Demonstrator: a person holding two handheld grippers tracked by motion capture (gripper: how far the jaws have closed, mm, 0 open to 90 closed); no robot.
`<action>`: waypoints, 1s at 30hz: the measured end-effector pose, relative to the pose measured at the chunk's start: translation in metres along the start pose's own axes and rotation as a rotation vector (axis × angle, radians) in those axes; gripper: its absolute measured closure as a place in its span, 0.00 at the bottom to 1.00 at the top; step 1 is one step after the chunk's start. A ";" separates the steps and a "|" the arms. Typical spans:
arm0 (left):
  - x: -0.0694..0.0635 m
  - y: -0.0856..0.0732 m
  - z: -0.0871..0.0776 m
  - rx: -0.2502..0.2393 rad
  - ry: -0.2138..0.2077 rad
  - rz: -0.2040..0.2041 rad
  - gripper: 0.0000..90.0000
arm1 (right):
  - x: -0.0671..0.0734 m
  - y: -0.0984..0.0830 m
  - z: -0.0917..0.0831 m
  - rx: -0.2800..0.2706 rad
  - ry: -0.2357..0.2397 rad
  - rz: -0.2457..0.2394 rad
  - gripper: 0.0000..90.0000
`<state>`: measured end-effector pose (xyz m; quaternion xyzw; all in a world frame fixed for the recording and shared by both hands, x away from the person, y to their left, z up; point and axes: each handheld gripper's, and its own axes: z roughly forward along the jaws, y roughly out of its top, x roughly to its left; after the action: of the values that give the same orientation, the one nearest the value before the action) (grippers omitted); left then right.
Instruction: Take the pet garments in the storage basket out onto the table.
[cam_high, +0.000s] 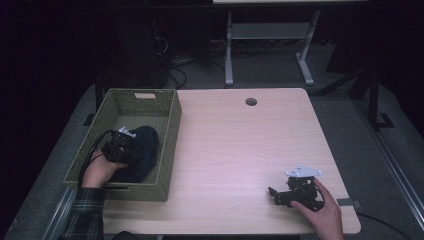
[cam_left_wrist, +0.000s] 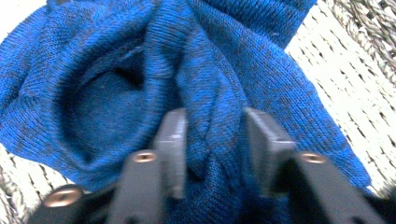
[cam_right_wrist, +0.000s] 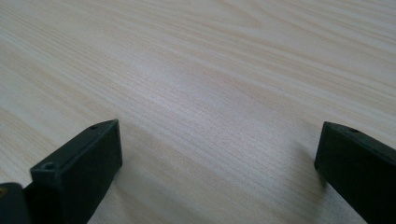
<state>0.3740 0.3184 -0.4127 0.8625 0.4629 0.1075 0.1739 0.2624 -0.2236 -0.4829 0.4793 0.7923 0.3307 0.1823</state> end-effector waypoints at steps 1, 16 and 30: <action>0.001 0.000 -0.001 0.007 -0.001 -0.009 0.81 | 0.000 0.000 0.000 0.000 0.000 0.000 0.00; 0.013 -0.003 -0.041 -0.218 -0.055 -0.127 0.88 | 0.000 0.000 0.000 0.000 0.000 0.000 0.00; 0.011 -0.004 -0.085 -0.481 -0.105 -0.156 0.89 | 0.000 0.000 0.000 0.000 0.000 0.000 0.00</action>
<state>0.3471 0.3465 -0.3361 0.7625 0.4794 0.1559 0.4055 0.2624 -0.2236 -0.4829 0.4795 0.7922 0.3306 0.1822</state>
